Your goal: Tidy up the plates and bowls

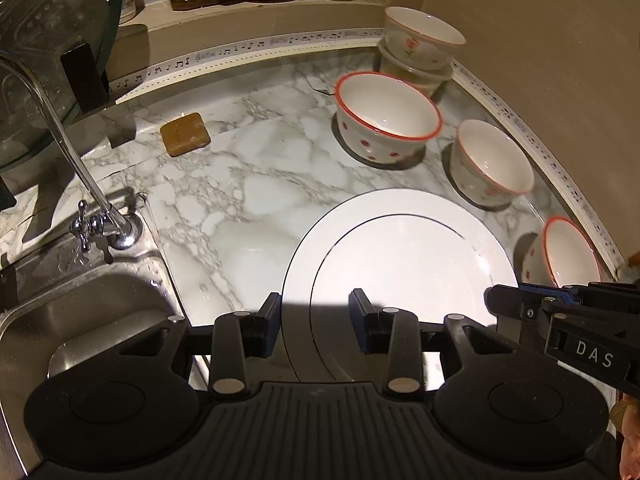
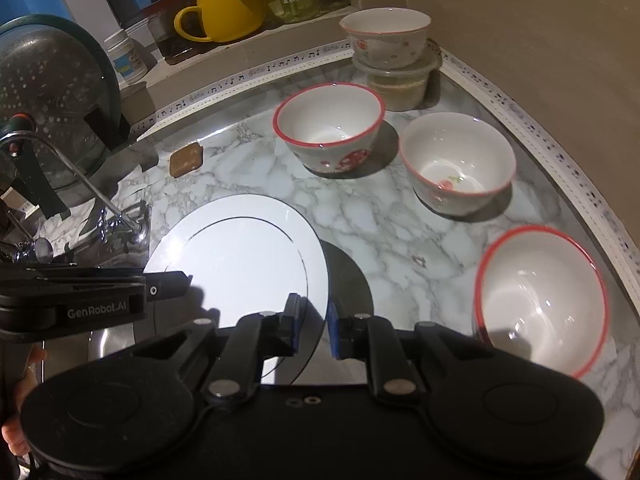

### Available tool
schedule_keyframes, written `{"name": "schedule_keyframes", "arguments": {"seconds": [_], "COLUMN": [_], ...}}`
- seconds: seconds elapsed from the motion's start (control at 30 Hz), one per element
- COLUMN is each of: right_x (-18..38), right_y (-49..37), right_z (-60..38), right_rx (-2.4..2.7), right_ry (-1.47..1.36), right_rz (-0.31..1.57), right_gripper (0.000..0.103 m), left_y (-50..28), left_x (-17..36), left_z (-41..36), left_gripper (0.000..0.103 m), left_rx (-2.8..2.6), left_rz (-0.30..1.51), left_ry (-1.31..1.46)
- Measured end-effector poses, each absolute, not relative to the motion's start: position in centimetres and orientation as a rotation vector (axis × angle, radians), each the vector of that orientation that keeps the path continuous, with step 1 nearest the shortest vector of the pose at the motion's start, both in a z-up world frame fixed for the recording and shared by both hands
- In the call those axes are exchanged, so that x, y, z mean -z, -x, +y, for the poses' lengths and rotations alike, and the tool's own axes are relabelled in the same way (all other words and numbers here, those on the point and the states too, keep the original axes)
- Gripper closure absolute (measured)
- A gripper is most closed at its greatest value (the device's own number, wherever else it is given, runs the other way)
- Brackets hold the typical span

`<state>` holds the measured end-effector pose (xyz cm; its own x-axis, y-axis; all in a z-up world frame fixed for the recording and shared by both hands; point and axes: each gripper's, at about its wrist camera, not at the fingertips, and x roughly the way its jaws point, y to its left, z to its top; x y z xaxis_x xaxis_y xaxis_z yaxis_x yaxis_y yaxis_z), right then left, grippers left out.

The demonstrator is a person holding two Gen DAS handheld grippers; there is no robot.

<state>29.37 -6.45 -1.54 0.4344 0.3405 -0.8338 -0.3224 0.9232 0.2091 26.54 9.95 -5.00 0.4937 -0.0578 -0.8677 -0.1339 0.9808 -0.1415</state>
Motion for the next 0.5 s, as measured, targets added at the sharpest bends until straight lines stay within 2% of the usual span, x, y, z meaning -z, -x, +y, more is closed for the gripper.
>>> {"name": "schedule_keyframes", "arguments": {"seconds": [0.5], "right_x": [2.0], "right_y": [-25.7], "right_z": [-8.8], "right_rx": [-0.387], "right_ry": [-0.062], "right_rz": [1.072], "right_gripper": [0.091], "left_y": [-23.3], "left_x": [6.0], "left_z": [7.6], "left_gripper": [0.068], "left_rx": [-0.012], "left_rz": [1.089], "left_ry": [0.183]}}
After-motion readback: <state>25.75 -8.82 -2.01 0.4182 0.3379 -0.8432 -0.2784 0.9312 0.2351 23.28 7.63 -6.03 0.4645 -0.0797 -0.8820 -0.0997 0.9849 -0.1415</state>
